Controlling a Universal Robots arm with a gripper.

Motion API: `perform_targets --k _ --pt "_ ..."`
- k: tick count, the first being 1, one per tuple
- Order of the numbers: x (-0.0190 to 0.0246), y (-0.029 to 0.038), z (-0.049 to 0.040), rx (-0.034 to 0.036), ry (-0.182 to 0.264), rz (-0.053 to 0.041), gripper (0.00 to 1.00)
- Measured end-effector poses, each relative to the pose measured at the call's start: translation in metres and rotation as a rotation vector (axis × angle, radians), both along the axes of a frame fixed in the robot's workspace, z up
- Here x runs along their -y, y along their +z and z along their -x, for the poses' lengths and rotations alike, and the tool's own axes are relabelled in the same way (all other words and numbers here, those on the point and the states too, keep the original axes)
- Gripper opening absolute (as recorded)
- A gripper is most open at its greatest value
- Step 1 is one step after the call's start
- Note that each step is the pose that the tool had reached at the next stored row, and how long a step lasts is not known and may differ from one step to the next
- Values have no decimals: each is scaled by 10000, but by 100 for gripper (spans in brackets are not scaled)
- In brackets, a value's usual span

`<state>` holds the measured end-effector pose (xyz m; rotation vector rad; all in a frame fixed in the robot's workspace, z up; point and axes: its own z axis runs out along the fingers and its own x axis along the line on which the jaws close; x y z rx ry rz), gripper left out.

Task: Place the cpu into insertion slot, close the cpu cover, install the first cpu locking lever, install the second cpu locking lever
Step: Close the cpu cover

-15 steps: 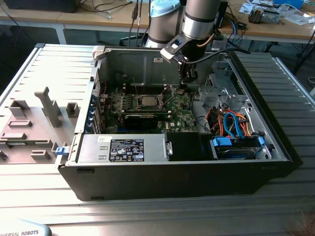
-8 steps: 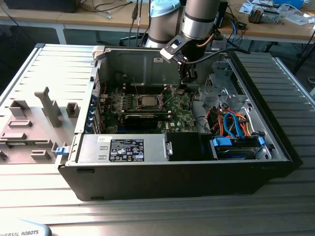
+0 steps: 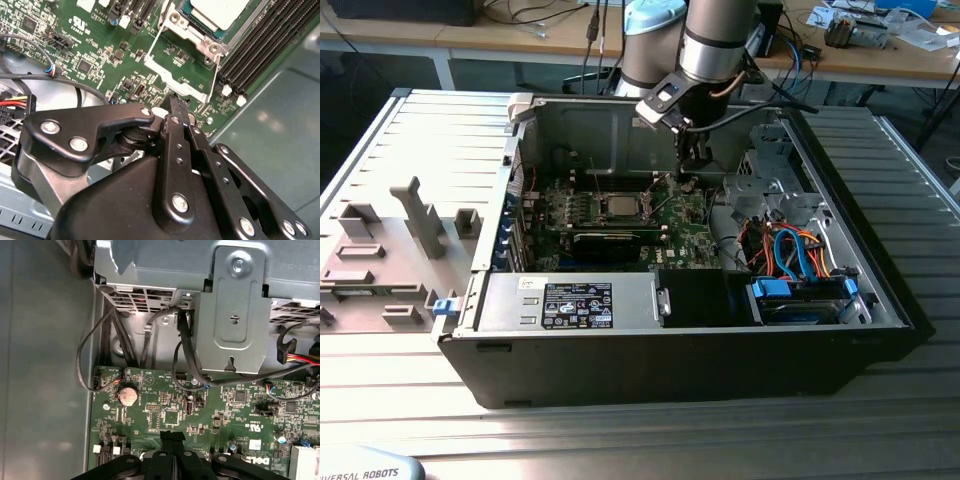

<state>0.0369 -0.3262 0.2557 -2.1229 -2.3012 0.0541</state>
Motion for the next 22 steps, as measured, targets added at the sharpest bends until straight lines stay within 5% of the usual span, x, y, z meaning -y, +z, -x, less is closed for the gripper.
perform_targets --k 22 --pt "0 -14 291 3 -1 0 11"
